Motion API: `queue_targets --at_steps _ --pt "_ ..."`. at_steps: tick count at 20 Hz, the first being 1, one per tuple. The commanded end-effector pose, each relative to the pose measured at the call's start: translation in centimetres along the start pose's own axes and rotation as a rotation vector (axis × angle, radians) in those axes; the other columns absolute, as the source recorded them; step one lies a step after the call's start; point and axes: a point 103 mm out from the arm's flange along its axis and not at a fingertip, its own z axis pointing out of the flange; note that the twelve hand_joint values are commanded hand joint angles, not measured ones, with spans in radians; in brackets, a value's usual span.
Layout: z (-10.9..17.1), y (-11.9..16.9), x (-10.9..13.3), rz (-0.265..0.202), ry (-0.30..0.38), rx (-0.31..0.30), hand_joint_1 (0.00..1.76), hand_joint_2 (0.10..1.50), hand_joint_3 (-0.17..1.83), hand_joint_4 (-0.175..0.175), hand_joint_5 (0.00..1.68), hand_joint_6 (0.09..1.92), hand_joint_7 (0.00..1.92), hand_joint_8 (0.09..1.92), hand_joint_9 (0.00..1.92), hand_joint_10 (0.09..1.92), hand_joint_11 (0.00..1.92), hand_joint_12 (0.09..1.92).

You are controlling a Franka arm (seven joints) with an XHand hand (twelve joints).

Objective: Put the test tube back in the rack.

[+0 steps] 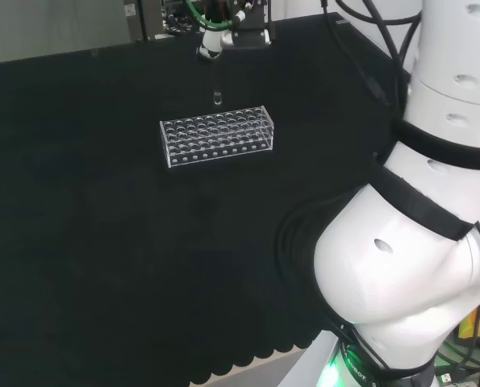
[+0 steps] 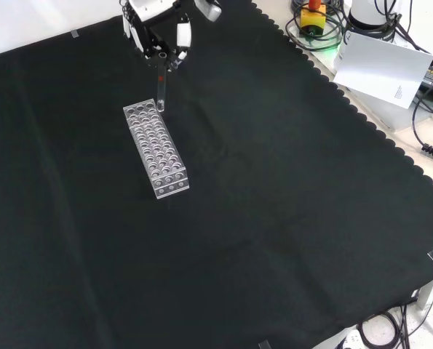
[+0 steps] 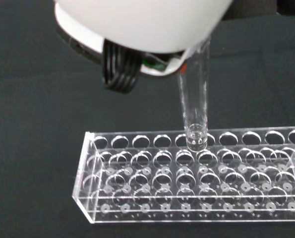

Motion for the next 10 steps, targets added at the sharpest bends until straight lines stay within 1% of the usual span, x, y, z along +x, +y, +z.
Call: queue_targets --at_steps 1,6,10 --pt "1.4 0.8 -0.6 0.006 -0.034 0.039 1.24 0.55 0.71 -0.175 1.59 0.09 1.88 0.13 1.80 0.09 1.19 0.95" --pt "2.6 1.2 -0.9 0.009 -0.044 0.064 1.24 0.55 0.71 -0.175 1.59 0.09 1.88 0.13 1.80 0.09 1.18 0.95" --pt "3.5 1.6 -1.5 0.024 -0.045 0.080 1.24 0.55 0.71 -0.175 1.59 0.09 1.88 0.13 1.80 0.09 1.18 0.95"
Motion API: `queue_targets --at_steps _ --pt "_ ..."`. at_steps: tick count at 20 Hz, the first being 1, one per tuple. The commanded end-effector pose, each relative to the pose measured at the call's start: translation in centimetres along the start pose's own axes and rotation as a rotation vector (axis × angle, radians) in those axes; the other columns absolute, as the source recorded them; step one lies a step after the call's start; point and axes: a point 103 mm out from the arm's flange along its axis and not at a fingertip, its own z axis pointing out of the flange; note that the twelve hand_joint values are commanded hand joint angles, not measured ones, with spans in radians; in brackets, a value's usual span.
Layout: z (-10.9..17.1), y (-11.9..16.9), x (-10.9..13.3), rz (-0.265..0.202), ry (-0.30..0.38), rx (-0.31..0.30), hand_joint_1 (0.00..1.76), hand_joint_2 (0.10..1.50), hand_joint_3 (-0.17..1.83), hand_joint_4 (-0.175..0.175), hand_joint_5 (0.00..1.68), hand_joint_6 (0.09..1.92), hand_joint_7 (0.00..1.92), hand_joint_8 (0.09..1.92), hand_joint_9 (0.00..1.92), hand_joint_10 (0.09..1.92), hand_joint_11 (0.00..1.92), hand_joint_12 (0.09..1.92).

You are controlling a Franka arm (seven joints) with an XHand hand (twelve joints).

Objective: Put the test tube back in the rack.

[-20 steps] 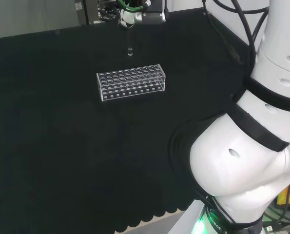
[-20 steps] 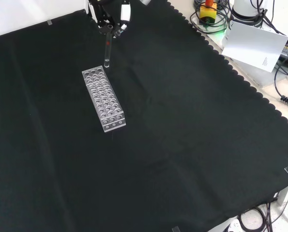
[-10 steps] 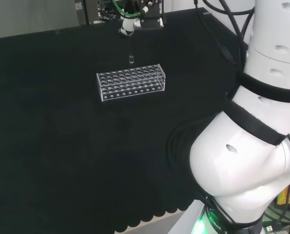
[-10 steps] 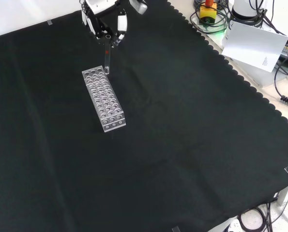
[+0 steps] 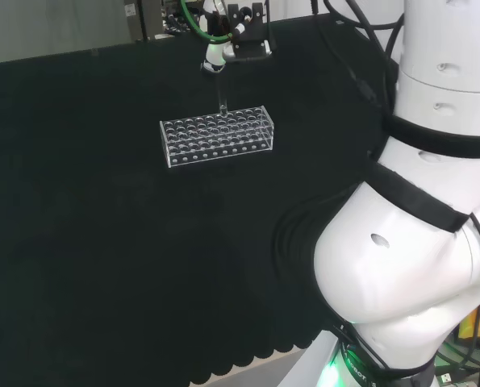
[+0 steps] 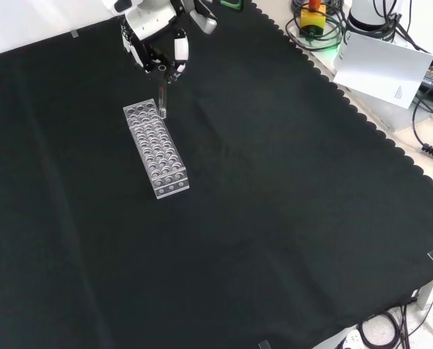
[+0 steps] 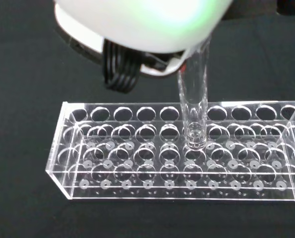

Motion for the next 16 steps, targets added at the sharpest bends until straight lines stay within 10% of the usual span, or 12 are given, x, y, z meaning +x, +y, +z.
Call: queue_targets --at_steps 1,16 --pt "1.2 0.5 -0.8 0.021 -0.001 0.025 1.24 0.55 0.71 -0.175 1.59 0.09 1.88 0.13 1.80 0.09 1.18 0.95" --pt "2.3 1.9 -1.8 0.073 0.059 0.026 1.24 0.55 0.71 -0.175 1.59 0.09 1.89 0.13 1.80 0.09 1.17 0.96"
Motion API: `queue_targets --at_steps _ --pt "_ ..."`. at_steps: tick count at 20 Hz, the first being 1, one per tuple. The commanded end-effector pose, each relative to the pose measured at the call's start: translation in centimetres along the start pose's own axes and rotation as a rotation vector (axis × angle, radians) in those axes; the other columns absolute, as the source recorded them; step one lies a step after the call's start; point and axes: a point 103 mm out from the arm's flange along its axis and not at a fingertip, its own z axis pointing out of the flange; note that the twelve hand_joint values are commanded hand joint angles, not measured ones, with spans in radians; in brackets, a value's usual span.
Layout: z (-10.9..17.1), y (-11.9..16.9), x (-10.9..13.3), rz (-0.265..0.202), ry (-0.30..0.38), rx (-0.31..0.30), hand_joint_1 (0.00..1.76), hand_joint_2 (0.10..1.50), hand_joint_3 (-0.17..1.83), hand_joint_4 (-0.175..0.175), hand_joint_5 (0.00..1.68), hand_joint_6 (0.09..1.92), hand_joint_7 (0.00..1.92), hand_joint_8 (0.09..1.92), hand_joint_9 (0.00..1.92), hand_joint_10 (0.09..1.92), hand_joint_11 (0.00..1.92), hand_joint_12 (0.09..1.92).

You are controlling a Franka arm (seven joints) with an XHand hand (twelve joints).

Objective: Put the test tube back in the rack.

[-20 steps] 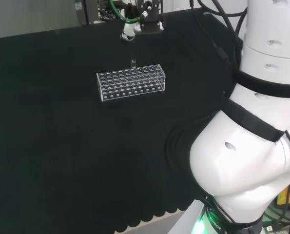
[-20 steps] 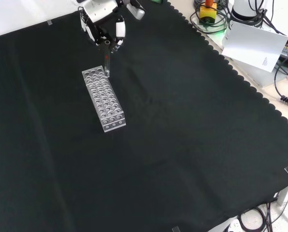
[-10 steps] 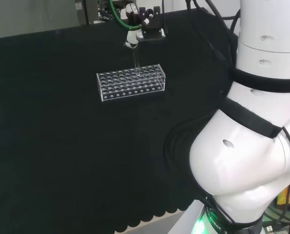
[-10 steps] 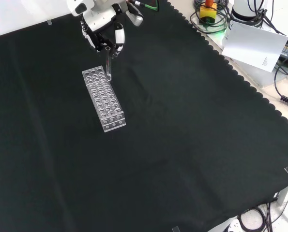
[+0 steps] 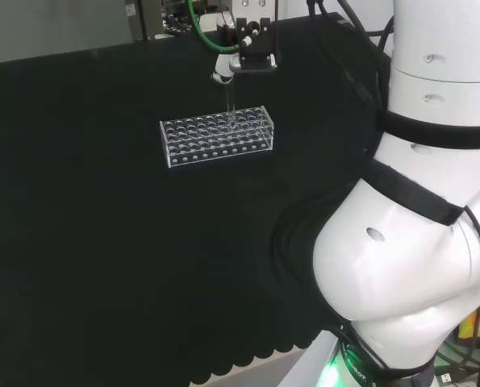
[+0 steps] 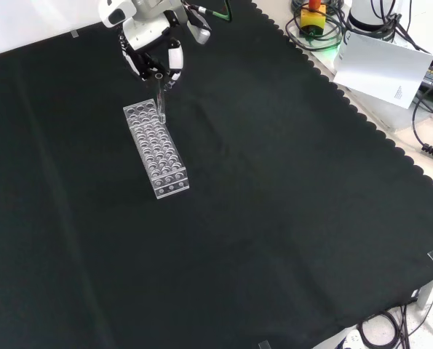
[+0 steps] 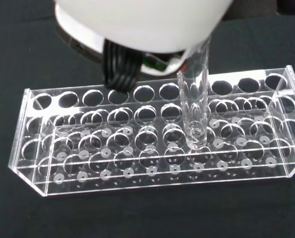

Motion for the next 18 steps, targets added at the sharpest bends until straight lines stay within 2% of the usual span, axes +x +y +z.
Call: queue_targets --at_steps 1,18 --pt "-0.3 0.4 0.3 0.001 0.013 -0.008 1.24 0.55 0.71 -0.175 1.59 0.09 1.89 0.13 1.80 0.09 1.17 0.96" --pt "0.5 0.7 2.0 -0.028 0.017 0.008 1.24 0.55 0.71 -0.175 1.59 0.09 1.89 0.13 1.80 0.09 1.17 0.96"
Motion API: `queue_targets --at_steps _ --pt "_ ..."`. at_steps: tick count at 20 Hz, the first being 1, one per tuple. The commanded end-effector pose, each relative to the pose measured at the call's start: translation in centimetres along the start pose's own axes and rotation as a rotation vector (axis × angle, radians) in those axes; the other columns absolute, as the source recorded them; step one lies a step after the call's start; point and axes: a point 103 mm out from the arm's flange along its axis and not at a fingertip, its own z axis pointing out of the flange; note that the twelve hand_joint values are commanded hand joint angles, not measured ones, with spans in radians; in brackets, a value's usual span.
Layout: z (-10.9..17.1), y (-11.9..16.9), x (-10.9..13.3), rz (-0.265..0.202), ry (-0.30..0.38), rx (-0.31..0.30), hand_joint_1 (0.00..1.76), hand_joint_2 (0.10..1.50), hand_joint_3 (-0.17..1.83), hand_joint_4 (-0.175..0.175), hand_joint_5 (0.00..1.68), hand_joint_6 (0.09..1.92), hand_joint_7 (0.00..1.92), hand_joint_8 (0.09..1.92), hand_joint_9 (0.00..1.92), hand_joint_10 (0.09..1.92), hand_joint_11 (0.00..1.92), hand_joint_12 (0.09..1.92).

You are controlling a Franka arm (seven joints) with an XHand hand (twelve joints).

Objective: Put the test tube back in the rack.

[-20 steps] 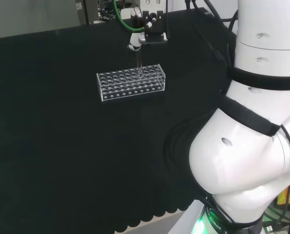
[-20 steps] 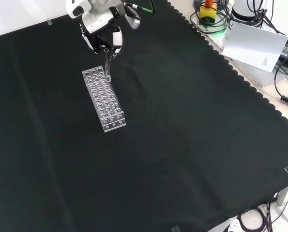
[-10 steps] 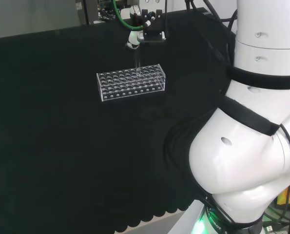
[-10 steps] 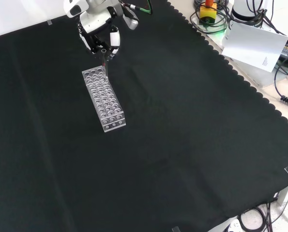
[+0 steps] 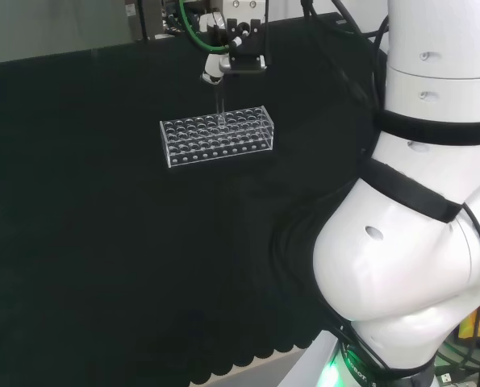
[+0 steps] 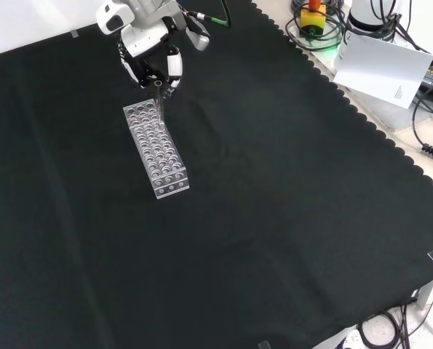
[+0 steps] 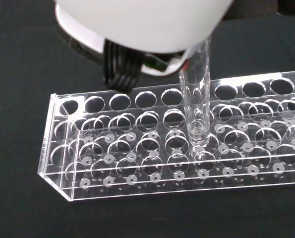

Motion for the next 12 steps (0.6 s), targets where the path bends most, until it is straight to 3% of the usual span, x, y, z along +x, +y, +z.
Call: queue_targets --at_steps 1,12 --pt "0.2 0.0 0.0 -0.005 -0.010 0.005 1.24 0.55 0.71 -0.175 1.59 0.09 1.89 0.13 1.80 0.09 1.17 0.96" --pt "0.4 -0.1 -1.1 0.013 -0.012 0.009 1.24 0.55 0.71 -0.175 1.59 0.09 1.89 0.12 1.80 0.09 1.17 0.96"
